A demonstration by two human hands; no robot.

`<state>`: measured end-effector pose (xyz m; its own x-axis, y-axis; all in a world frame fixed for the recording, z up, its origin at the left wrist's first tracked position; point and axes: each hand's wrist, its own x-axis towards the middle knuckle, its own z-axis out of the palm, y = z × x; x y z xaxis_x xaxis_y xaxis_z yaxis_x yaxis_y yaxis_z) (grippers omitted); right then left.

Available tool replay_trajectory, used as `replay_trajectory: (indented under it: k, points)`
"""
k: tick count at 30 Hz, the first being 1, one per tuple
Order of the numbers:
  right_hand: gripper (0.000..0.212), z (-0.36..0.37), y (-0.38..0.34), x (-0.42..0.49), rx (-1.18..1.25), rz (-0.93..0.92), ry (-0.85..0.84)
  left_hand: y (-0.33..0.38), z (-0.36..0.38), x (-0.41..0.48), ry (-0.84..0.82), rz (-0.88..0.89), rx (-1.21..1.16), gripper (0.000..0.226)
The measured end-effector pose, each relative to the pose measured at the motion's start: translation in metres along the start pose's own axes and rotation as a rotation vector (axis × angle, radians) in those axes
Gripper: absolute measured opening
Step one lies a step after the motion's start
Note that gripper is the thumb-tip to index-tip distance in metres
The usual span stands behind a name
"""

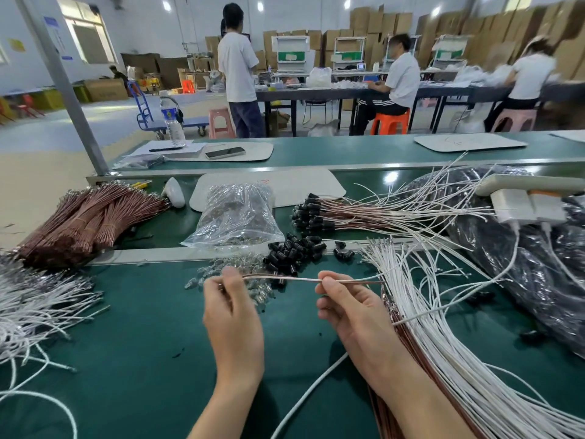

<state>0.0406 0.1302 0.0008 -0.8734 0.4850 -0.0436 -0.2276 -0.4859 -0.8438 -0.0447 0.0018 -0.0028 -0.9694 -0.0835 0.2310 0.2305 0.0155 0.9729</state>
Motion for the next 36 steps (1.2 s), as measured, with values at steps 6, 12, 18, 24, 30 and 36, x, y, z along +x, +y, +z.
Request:
replay_trajectory:
  k: [6, 12, 18, 24, 30, 36]
  points:
    - [0.020, 0.002, -0.015, -0.002, 0.024, -0.079, 0.017, 0.004, -0.025, 0.032, 0.184, -0.228, -0.371, 0.034]
    - [0.017, 0.006, -0.058, 0.000, -0.124, -0.260, -0.032, 0.012, -0.037, 0.050, -0.125, -0.380, -0.567, 0.019]
    - [0.015, -0.003, -0.146, 0.044, -0.196, -0.411, 0.112, 0.055, 0.012, 0.088, -0.478, -0.340, -0.527, 0.016]
    - [0.039, -0.036, -0.196, 0.119, -0.219, -0.224, 0.283, 0.069, 0.127, 0.139, -0.610, -0.043, -0.065, 0.012]
    - [0.037, -0.068, -0.183, 0.142, -0.557, 0.022, 0.304, 0.025, 0.191, 0.164, -0.639, 0.180, 0.515, 0.032]
    - [0.021, -0.076, -0.159, 0.124, -0.709, -0.070, 0.329, 0.027, 0.158, 0.146, -0.650, 0.263, 0.504, 0.035]
